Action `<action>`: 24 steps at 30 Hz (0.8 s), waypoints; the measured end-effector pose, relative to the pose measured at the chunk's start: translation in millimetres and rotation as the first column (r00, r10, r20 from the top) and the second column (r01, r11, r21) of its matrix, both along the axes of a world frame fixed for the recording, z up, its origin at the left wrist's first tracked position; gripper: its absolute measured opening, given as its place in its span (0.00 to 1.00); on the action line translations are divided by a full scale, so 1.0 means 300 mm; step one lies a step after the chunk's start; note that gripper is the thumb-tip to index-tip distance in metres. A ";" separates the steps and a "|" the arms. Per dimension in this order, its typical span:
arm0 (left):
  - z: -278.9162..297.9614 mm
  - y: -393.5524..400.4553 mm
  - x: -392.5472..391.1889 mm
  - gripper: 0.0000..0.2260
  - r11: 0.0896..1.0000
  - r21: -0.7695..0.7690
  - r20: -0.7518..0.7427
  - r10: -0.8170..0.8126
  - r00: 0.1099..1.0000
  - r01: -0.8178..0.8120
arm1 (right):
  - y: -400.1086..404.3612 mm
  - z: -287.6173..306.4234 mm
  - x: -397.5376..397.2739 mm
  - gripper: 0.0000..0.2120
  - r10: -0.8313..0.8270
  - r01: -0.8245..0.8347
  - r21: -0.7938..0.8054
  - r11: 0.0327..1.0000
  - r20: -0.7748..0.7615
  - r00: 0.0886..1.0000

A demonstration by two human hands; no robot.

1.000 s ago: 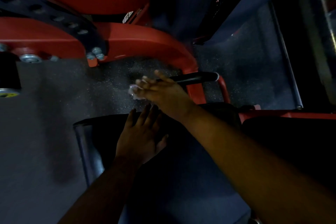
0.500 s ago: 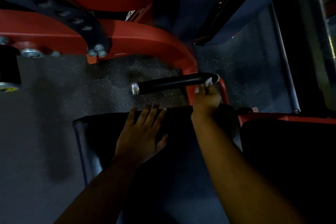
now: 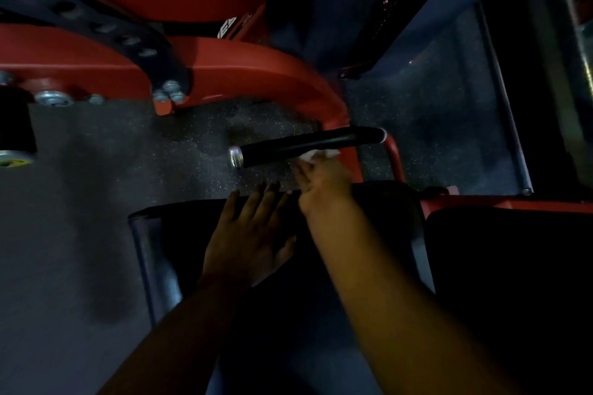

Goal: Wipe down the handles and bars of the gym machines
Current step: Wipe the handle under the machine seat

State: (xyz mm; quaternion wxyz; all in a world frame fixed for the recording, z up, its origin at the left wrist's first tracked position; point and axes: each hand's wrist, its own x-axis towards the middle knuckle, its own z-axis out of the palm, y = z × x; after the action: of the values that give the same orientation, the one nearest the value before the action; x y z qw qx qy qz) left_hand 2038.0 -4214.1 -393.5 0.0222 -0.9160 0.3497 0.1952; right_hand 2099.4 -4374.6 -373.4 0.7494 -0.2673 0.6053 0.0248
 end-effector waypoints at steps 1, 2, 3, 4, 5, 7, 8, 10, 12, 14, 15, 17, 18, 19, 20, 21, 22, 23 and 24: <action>0.001 0.000 0.002 0.34 1.000 0.001 0.002 -0.010 1.000 0.010 | 0.045 0.015 -0.001 0.12 0.105 -0.105 0.031 0.994 0.004 0.995; 0.002 0.001 0.004 0.34 1.000 0.005 0.002 -0.024 1.000 0.024 | 0.082 0.028 -0.002 0.14 0.208 -0.209 0.060 0.976 0.017 0.978; 0.003 -0.001 0.005 0.34 0.999 0.015 -0.005 -0.041 0.999 0.041 | 0.099 0.031 -0.006 0.16 0.280 -0.281 0.082 0.956 0.029 0.960; 0.005 -0.004 0.005 0.33 0.998 0.028 -0.008 -0.051 0.999 0.052 | 0.095 0.033 -0.010 0.17 0.323 -0.327 0.122 0.937 0.052 0.945; 0.006 -0.004 0.003 0.32 0.998 0.038 -0.007 -0.054 0.999 0.054 | 0.072 0.032 -0.017 0.17 0.360 -0.369 0.160 0.916 0.081 0.929; 0.005 -0.005 0.001 0.32 0.998 0.039 -0.002 -0.041 0.999 0.042 | -0.019 0.035 -0.045 0.14 0.498 -0.513 0.175 0.840 0.127 0.858; 0.004 -0.005 0.002 0.32 0.999 0.032 0.001 -0.029 1.000 0.029 | -0.079 0.033 -0.062 0.10 0.549 -0.560 0.122 0.820 0.112 0.828; 0.001 -0.004 0.005 0.33 1.000 0.007 0.015 -0.003 1.000 0.002 | -0.212 -0.007 -0.090 0.03 0.517 -0.520 -0.146 0.842 -0.058 0.854; -0.001 0.000 0.001 0.34 1.000 -0.013 0.033 0.012 0.999 -0.012 | -0.329 -0.084 -0.105 0.14 0.409 -0.460 -0.521 0.719 -0.218 0.886; 0.000 0.001 -0.005 0.34 1.000 -0.019 0.031 0.018 0.999 -0.017 | -0.411 -0.143 -0.089 0.26 0.366 -0.533 -0.653 0.538 -0.388 0.846; -0.002 0.001 -0.004 0.35 1.000 -0.018 0.029 0.016 0.999 -0.015 | -0.442 -0.173 -0.072 0.25 0.358 -0.571 -0.648 0.504 -0.444 0.821; -0.006 -0.001 -0.002 0.35 1.000 -0.021 0.040 0.014 0.999 -0.013 | -0.474 -0.206 -0.029 0.15 0.377 -0.625 -0.628 0.464 -0.498 0.781; -0.009 0.000 -0.005 0.34 1.000 -0.023 0.042 0.009 0.999 -0.008 | -0.471 -0.215 -0.009 0.13 0.389 -0.627 -0.627 0.463 -0.492 0.779; -0.012 0.001 -0.006 0.34 1.000 -0.029 0.046 0.008 0.999 -0.007 | -0.459 -0.218 0.008 0.13 0.393 -0.609 -0.639 0.470 -0.467 0.792; -0.016 0.005 -0.006 0.34 0.999 -0.036 0.050 0.010 0.999 -0.008 | -0.435 -0.217 0.018 0.14 0.385 -0.574 -0.656 0.490 -0.428 0.818; -0.019 0.007 -0.005 0.34 0.999 -0.039 0.051 0.012 0.999 -0.010 | -0.400 -0.208 0.020 0.15 0.354 -0.528 -0.674 0.518 -0.393 0.849; -0.020 0.010 -0.004 0.34 0.999 -0.037 0.047 0.013 0.999 -0.011 | -0.364 -0.207 0.018 0.15 0.315 -0.483 -0.691 0.538 -0.367 0.875; -0.019 0.009 -0.006 0.35 0.999 -0.039 0.043 0.012 0.999 -0.010 | -0.329 -0.200 0.008 0.16 0.276 -0.433 -0.711 0.554 -0.334 0.901; -0.023 0.007 -0.009 0.35 0.999 -0.041 0.041 0.012 0.999 -0.011 | -0.297 -0.195 -0.004 0.15 0.245 -0.369 -0.739 0.564 -0.276 0.929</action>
State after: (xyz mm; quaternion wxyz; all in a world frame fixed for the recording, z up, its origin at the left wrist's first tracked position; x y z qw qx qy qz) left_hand 2035.3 -4212.1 -400.2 0.0096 -0.9221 0.3477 0.1695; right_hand 2098.2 -4463.8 -432.0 0.4972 -0.6639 0.5511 -0.0910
